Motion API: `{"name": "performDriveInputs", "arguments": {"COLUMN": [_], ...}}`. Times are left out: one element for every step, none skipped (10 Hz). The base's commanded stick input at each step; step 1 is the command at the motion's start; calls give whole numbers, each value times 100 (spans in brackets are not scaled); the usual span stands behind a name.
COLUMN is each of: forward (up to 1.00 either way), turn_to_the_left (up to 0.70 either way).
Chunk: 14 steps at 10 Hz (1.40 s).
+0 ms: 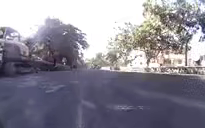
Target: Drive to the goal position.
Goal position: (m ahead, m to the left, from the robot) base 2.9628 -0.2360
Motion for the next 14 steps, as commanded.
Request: {"name": "performDriveInputs", "arguments": {"forward": [50,50,50,50,50,50,50,50,50,50,50,50,50,50], "turn_to_the_left": [0,0,0,2,5,7,9,12,8,3,0,0,0,0]}}
